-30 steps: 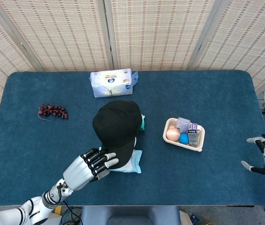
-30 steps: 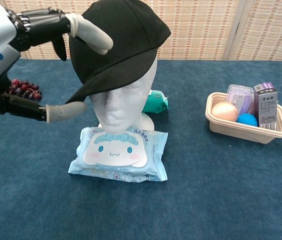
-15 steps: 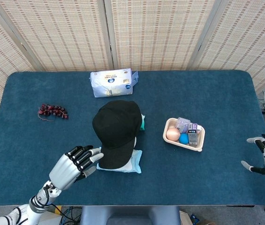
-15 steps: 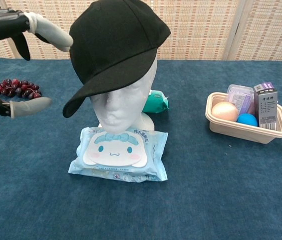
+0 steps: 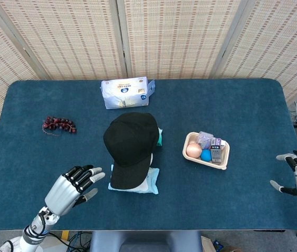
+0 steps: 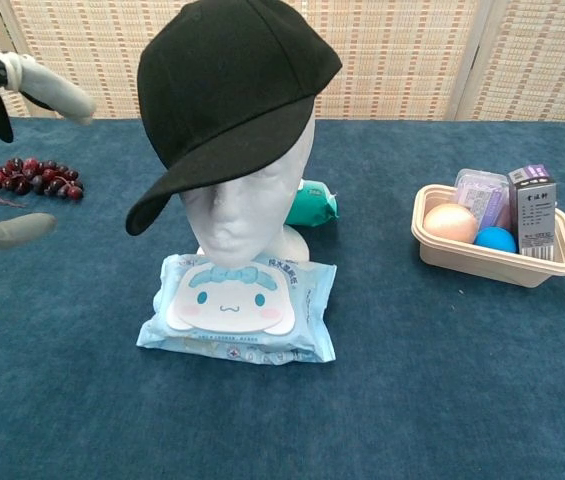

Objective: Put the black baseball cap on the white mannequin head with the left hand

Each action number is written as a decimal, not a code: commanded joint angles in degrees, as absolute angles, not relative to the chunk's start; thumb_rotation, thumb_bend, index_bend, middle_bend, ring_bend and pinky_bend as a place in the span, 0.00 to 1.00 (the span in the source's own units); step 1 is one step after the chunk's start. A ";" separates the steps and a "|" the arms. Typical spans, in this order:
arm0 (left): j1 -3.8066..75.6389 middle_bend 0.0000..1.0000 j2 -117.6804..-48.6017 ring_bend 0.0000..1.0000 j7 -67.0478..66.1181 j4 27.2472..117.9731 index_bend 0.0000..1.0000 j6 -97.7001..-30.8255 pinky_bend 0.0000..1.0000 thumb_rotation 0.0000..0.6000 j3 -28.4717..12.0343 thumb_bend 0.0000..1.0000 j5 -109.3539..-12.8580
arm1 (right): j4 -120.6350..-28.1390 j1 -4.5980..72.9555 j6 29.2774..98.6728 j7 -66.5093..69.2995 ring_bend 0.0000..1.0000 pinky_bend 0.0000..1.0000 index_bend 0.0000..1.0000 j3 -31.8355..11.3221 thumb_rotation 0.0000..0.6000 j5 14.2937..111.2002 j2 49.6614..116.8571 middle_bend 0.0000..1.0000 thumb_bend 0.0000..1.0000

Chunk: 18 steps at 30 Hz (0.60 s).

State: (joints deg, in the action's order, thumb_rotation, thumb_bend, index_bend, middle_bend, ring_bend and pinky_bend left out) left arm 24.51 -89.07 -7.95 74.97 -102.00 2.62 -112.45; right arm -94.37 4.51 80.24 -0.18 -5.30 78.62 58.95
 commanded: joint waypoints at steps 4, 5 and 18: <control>21.51 0.32 -85.04 0.30 -10.26 79.17 0.29 -99.44 0.45 1.00 3.70 0.17 -108.71 | -94.34 4.53 80.22 -0.43 0.16 0.29 0.33 -5.29 1.00 78.58 59.05 0.32 0.00; 20.84 0.32 -84.31 0.30 -10.30 79.88 0.29 -99.32 0.45 1.00 3.77 0.17 -107.91 | -94.35 4.54 80.20 -0.57 0.16 0.29 0.33 -5.27 1.00 78.58 59.08 0.32 0.00; 13.01 0.32 -76.85 0.30 -6.99 81.74 0.31 -97.52 0.45 1.00 3.80 0.17 -96.23 | -94.42 4.84 79.72 -2.88 0.16 0.29 0.33 -5.16 1.00 78.03 59.83 0.32 0.00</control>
